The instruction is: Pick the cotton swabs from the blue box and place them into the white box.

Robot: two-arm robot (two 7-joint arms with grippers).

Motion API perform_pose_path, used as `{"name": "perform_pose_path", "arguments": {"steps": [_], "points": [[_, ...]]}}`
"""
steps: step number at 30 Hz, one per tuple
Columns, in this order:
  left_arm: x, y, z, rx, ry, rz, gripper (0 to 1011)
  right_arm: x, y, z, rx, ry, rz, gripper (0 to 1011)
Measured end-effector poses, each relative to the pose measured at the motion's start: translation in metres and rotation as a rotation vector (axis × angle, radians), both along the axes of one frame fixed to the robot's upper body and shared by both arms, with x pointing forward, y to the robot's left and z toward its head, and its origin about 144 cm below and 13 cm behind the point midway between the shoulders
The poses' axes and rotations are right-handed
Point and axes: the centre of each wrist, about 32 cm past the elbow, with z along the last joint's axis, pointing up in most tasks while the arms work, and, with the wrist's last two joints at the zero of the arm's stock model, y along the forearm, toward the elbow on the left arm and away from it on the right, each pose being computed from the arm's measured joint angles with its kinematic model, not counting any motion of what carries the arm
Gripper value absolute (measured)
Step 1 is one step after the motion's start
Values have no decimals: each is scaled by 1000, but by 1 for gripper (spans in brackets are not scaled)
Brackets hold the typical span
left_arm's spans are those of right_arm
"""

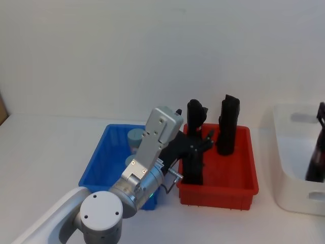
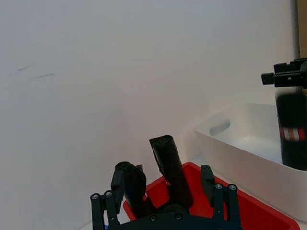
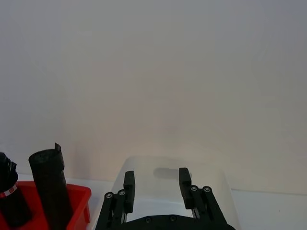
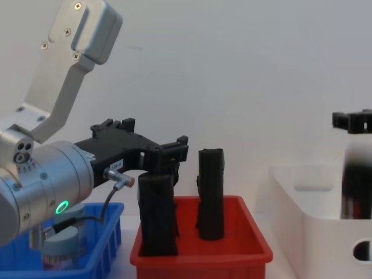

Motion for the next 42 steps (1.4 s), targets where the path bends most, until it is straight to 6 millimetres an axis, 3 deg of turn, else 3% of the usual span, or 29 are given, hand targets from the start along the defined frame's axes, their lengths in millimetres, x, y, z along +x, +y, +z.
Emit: {"name": "perform_pose_path", "arguments": {"steps": [6, 17, 25, 42], "points": [[0, 0, 0, 0, 0, 0, 1004, 1, 0, -3, -5, 25, -2, 731], [0, 0, 0, 0, 0, 0, 1004, 1, 1, -7, -11, 53, -4, 1001], [-2, 4, 1, 3, -4, 23, 1004, 1, 1, -9, -13, 62, -4, 1001], [-23, 33, 0, -25, 13, 210, 1004, 1, 1, -10, -14, 69, -5, 1001]]}}
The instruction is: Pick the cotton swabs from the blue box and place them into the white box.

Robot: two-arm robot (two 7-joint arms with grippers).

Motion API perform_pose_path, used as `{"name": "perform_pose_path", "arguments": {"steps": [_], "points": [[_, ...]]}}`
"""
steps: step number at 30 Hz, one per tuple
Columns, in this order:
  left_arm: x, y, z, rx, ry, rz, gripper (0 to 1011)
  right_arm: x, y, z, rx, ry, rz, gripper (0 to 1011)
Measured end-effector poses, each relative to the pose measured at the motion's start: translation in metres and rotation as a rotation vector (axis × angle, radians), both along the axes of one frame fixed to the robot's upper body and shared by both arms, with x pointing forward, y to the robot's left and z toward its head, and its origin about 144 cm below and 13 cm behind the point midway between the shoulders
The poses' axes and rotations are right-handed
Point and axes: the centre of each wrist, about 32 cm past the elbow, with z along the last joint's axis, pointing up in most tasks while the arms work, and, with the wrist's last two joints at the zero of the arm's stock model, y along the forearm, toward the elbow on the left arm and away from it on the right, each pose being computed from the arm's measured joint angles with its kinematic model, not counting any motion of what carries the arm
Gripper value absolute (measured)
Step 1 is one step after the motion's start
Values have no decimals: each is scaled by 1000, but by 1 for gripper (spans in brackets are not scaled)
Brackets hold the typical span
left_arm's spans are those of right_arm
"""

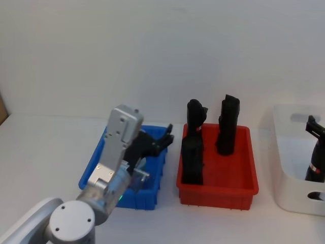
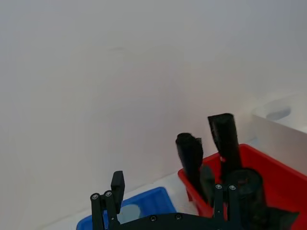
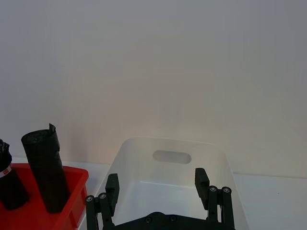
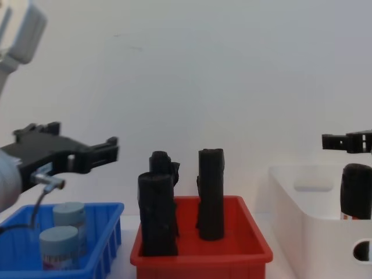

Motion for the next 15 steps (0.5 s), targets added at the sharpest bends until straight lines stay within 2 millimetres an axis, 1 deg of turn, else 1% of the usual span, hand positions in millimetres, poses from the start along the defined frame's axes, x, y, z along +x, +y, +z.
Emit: {"name": "perform_pose_path", "arguments": {"steps": [7, 15], "points": [[-8, 11, -8, -33, 60, 72, 1004, 0, 0, 0, 0, 1, 0, 1001], [-10, 20, -18, -61, 149, 89, 1004, 0, 0, 0, 0, 2, 0, 1001]]}}
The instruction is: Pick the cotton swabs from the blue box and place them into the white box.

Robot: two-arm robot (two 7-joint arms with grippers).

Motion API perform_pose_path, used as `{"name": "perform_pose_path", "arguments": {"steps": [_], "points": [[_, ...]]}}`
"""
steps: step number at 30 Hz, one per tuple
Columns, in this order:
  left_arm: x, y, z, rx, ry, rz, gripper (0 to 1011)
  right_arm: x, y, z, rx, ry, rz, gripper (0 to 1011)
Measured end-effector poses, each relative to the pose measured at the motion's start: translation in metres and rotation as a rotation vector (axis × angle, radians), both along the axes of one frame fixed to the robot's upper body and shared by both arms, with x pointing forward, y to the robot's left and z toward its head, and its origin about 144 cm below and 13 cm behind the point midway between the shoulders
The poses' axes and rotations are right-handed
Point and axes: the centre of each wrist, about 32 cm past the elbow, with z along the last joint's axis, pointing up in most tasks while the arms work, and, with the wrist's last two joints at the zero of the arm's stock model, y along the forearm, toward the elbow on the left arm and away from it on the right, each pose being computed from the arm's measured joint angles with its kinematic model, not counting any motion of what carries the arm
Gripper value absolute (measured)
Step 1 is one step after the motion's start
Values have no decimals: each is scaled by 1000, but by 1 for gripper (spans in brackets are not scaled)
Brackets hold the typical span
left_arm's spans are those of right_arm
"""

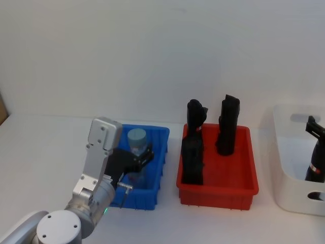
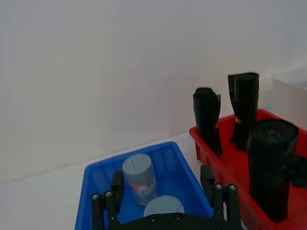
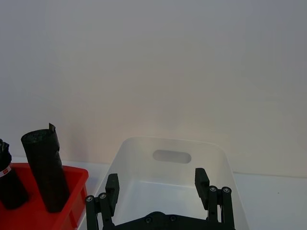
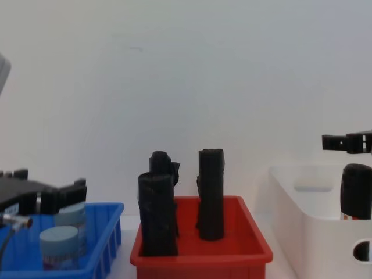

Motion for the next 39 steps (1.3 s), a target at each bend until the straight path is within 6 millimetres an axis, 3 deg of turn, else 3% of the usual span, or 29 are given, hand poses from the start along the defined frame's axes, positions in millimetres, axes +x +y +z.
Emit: {"name": "perform_pose_path", "arguments": {"steps": [13, 39], "points": [[13, 17, -17, -38, 132, -35, 1004, 0, 0, 0, 0, 0, 0, 1001], [35, 32, -26, -57, 248, -71, 1004, 0, 0, 0, 0, 0, 0, 1001]]}}
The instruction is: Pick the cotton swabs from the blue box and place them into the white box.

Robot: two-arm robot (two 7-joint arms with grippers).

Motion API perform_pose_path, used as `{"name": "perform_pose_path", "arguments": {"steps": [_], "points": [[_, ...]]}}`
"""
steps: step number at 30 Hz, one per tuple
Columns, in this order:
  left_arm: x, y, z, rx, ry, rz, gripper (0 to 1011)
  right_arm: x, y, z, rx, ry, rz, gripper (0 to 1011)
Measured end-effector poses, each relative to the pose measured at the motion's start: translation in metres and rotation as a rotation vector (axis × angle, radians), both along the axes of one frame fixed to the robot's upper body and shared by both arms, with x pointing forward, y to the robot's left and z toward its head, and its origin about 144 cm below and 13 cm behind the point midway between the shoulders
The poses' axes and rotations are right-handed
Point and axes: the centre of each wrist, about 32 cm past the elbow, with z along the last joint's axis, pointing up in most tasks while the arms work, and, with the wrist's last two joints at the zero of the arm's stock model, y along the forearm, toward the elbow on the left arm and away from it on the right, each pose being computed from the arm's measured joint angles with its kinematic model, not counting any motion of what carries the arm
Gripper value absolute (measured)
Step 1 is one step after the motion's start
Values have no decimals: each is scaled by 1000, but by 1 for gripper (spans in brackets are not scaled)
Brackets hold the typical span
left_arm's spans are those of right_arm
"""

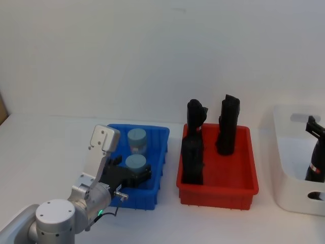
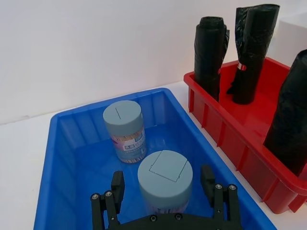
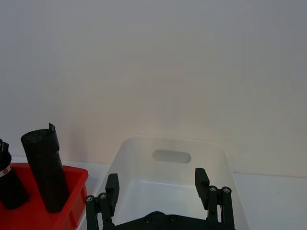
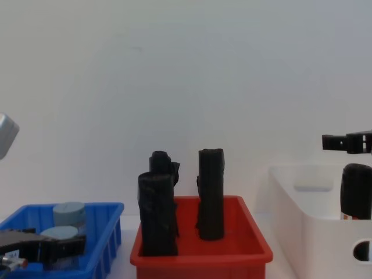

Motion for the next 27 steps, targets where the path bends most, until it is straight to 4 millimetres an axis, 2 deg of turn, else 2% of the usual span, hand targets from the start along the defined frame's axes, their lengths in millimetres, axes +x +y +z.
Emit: {"name": "perform_pose_path", "arguments": {"steps": [16, 20, 27], "points": [[7, 3, -1, 12, 19, 4, 994, 0, 0, 0, 0, 0, 0, 1001], [8, 3, -1, 13, 21, 5, 917, 0, 0, 0, 0, 0, 0, 1001], [9, 4, -1, 15, 23, 6, 703, 0, 0, 0, 0, 0, 0, 1001]]}}
